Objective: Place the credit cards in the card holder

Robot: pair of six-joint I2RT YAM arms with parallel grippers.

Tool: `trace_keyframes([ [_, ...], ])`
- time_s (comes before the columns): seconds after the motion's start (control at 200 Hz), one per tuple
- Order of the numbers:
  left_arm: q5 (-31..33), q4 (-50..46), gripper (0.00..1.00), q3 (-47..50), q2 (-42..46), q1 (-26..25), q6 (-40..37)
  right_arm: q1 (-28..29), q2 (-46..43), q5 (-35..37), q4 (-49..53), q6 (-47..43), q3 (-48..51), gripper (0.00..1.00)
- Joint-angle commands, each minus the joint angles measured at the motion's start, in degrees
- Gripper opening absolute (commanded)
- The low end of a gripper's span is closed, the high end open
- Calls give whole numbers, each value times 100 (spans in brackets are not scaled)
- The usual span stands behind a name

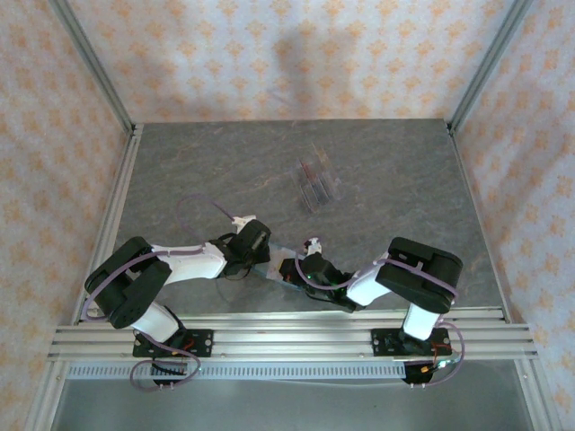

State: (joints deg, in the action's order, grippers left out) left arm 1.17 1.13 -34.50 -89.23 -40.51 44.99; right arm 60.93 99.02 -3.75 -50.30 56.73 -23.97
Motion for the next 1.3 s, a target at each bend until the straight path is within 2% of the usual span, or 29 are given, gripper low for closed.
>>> trace_keyframes([
  [0.0,-1031,-1102,20,444,-569,-255,115,-88,111,388,838,-164,98,0],
  [0.611,-1022,-1160,20,427,-604,-253,111,-85,437,557,768,-90,-70,0],
  [1.211,-1013,-1268,20,365,-536,-255,124,231,1052,590,488,207,-358,0],
  [1.296,-1031,-1326,21,328,-458,-255,124,244,1110,521,453,190,-411,6],
])
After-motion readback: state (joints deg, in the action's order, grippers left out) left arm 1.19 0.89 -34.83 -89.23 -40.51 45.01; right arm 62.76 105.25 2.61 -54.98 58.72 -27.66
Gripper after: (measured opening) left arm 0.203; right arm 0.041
